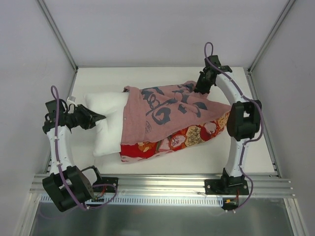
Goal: Remove the pillowcase from the pillow
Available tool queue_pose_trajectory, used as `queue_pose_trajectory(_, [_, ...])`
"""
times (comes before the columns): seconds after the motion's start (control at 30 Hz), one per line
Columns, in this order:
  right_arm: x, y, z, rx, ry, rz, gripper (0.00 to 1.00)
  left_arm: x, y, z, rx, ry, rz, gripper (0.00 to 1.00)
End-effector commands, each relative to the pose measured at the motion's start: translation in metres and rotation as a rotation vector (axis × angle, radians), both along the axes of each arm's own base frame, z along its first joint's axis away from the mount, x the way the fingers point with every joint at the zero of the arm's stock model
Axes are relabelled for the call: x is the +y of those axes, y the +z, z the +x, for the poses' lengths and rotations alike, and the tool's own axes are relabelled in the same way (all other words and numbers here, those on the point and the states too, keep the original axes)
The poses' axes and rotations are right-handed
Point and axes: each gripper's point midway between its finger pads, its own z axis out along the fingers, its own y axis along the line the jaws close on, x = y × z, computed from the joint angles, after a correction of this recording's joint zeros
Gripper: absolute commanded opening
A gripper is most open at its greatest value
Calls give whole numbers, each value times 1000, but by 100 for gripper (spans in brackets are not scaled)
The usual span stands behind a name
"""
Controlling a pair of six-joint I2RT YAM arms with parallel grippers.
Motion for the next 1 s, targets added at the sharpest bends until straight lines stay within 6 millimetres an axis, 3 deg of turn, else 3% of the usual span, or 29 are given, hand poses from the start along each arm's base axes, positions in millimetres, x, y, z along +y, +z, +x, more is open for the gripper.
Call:
queue_pose_trajectory(0.0, [-67,73,-18,-152,-170,-167,1,3,12,1,-50,-6,64,0])
queue_pose_trajectory(0.07, [-90,98,-24,-217,-230,-186,1,8,16,2,-48,14,82,0])
queue_pose_trajectory(0.1, [-112,121,-33,-270,-284,-194,1,10,17,4,-49,21,85,0])
queue_pose_trajectory(0.2, [-144,162,-51,-366,-356,-194,1,15,27,7,-58,46,82,0])
queue_pose_trajectory(0.37, [-184,195,-82,-446,-442,-202,1,23,50,16,-106,72,98,0])
queue_pose_trajectory(0.5, [-200,189,-96,-418,-460,-246,1,30,64,20,-133,94,99,0])
queue_pose_trajectory(0.57, [-204,169,-105,-374,-464,-242,2,34,69,21,-143,103,93,0])
queue_pose_trajectory(0.6, [-203,147,-113,-321,-460,-239,1,35,70,21,-141,106,90,0])
queue_pose_trajectory(0.63, [-204,149,-112,-330,-462,-236,1,35,70,21,-142,106,89,0])
queue_pose_trajectory(0.67, [-204,127,-117,-291,-458,-232,2,35,71,22,-145,106,90,0])
queue_pose_trajectory(0.8, [-203,78,-127,-206,-473,-214,4,35,67,21,-137,102,84,0])
queue_pose_trajectory(0.87, [-203,70,-126,-184,-476,-207,1,34,67,21,-136,99,82,0])
queue_pose_trajectory(0.97, [-212,85,-124,-220,-510,-224,1,36,68,23,-136,108,87,0])
